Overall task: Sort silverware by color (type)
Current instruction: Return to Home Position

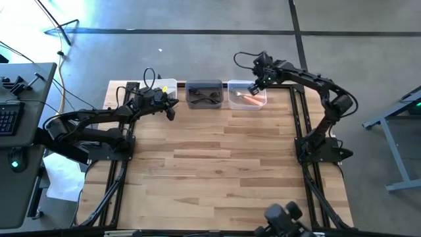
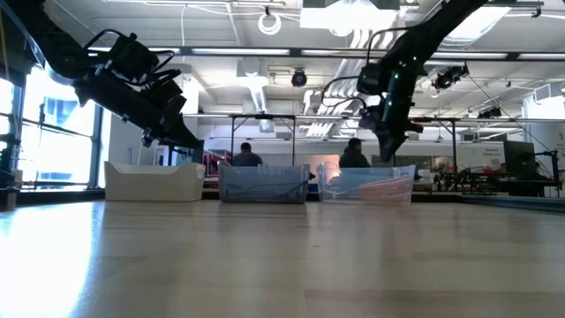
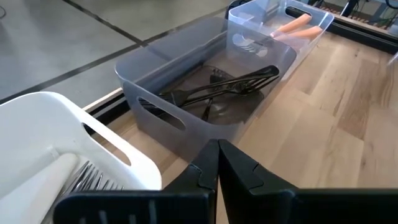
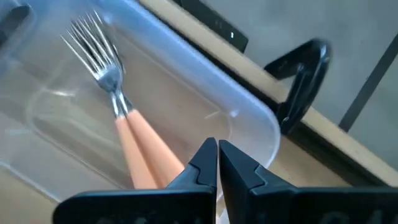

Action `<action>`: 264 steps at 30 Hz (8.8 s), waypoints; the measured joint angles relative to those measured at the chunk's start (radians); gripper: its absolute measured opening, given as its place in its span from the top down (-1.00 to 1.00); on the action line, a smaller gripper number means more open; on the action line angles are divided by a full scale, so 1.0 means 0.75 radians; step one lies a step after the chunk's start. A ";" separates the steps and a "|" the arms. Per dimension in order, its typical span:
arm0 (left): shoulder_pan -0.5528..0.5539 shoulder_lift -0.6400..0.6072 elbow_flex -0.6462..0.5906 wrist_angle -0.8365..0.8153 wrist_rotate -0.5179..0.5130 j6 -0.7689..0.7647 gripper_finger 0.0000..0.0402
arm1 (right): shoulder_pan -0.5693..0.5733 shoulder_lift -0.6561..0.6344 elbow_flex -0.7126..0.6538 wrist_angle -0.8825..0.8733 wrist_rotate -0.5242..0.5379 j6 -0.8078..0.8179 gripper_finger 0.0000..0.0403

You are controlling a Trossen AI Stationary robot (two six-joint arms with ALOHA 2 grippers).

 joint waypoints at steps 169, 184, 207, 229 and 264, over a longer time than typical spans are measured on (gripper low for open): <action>-0.287 -1.560 -0.419 -0.541 -0.252 0.032 1.00 | 0.841 -2.132 -1.461 0.784 0.002 -0.188 1.00; -0.289 -1.560 -0.419 -0.551 -0.200 -0.046 1.00 | 0.769 -2.182 -1.674 1.046 -0.028 -0.097 1.00; -0.289 -1.530 -0.418 -0.552 -0.204 -0.060 1.00 | 0.757 -2.182 -1.675 1.026 -0.029 -0.151 1.00; -0.288 -1.530 -0.418 -0.552 -0.206 -0.060 1.00 | 0.757 -2.182 -1.675 1.026 -0.030 -0.150 1.00; -0.288 -1.530 -0.418 -0.552 -0.206 -0.061 1.00 | 0.757 -2.182 -1.676 1.026 -0.030 -0.150 1.00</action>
